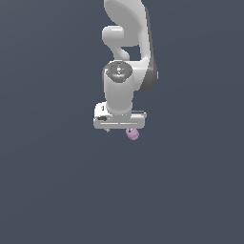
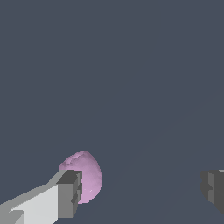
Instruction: Pick up the object and move it to a goal position.
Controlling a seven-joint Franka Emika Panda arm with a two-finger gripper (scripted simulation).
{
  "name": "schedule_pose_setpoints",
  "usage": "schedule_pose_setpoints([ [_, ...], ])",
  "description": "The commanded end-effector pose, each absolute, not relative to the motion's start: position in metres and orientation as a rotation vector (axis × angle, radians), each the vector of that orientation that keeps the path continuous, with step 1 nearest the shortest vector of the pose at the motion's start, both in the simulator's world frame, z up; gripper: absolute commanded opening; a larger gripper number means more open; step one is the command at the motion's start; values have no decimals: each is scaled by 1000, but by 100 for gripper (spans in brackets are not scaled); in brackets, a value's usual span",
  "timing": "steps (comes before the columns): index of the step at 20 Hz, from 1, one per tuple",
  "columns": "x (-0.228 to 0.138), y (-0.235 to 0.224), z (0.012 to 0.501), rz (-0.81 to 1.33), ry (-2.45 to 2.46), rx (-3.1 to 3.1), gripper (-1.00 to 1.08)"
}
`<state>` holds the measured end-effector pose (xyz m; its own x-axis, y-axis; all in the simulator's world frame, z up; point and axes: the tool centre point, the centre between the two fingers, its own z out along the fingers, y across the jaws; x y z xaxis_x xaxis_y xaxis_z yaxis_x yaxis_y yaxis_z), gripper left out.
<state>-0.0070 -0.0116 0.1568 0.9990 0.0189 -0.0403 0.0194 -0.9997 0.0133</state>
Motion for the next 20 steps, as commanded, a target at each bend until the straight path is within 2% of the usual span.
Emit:
schedule_pose_setpoints([
  [1, -7, -12, 157, -63, 30, 3127, 100],
  [20, -15, -12, 144, -85, 91, 3114, 100],
])
